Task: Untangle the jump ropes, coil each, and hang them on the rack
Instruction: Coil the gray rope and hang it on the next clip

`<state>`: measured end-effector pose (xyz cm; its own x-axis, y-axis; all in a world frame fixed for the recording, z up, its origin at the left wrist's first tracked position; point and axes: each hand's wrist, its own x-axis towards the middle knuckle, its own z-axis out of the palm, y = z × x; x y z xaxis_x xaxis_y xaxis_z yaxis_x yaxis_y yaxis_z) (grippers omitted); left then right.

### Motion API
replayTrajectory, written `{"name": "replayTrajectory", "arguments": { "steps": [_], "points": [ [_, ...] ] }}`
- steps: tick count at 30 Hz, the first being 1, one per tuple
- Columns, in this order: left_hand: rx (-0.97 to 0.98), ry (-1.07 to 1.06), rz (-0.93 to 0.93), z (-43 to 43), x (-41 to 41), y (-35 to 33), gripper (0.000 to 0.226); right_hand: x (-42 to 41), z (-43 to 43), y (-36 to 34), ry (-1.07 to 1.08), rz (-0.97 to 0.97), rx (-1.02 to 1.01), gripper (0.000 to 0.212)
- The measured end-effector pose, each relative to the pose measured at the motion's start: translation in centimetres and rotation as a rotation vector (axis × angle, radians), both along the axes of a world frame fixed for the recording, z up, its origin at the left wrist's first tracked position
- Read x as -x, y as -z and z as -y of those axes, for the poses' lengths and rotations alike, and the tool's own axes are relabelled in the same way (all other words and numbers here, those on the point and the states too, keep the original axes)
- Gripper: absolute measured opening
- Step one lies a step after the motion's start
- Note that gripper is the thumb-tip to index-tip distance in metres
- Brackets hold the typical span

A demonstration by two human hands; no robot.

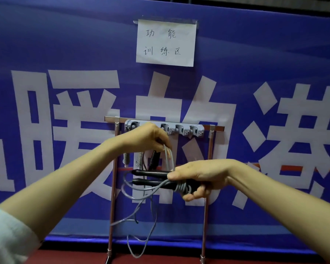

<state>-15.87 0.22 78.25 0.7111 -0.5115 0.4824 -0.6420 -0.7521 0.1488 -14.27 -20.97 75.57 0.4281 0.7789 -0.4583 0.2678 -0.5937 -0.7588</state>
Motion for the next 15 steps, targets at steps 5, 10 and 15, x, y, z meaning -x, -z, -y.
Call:
{"name": "replayTrajectory", "arguments": {
  "steps": [5, 10, 15],
  "points": [
    [-0.111, -0.127, 0.055, -0.6, 0.3, 0.2, 0.015, -1.7, -0.7, 0.6, 0.201, 0.791, 0.019, 0.036],
    [0.234, -0.151, -0.253, 0.0, 1.2, 1.5, 0.029, -2.8, -1.0, 0.9, 0.389, 1.492, 0.132, 0.039],
    [0.810, 0.051, -0.901, 2.0, 1.3, 3.4, 0.056, -2.8, -1.3, 0.1, 0.395, 1.748, 0.166, 0.047]
  ]
}}
